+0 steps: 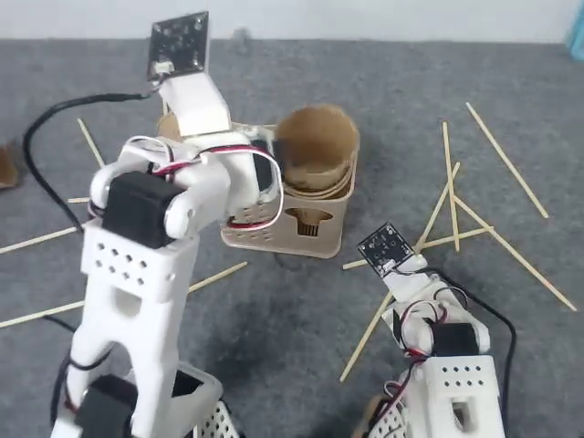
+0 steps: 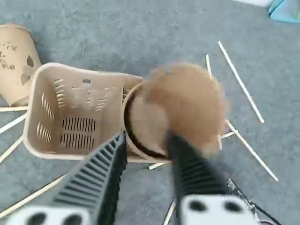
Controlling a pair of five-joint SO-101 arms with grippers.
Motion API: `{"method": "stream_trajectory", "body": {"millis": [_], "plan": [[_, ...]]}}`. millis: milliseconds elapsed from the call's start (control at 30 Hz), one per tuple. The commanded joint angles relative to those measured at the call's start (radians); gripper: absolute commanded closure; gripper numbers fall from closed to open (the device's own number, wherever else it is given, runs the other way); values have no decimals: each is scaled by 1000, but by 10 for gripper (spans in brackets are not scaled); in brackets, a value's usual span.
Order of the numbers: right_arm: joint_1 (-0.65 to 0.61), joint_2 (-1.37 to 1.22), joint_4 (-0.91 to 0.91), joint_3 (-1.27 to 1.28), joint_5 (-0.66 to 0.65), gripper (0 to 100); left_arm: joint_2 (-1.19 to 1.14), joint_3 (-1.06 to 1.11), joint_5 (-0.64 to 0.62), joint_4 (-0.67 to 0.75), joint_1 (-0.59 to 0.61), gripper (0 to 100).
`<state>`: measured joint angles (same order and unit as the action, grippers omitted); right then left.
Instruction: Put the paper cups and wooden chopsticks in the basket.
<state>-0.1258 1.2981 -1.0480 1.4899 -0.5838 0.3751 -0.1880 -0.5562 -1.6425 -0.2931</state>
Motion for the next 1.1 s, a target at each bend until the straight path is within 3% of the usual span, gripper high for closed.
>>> {"method": "stream_trajectory", "body": {"millis": [0,200,367,433,600,867,1067], "plan": [[5,13,18,-6,3,990,35,-4,5,25,9,735],[5,13,18,-6,3,990,64,-79,46,-48,0,797],[5,13,18,-6,3,990,261,-8,304,-49,-63,977],[5,13,18,-6,3,990,353,85,345,-6,-87,988],[-12,13,18,-5,3,990,546,453,331,264,-94,976],[-19,13,18,3,2,990,753,975,296,916,-98,977],[-19,13,33,6,2,990,752,1107,296,1030,-106,977]]}}
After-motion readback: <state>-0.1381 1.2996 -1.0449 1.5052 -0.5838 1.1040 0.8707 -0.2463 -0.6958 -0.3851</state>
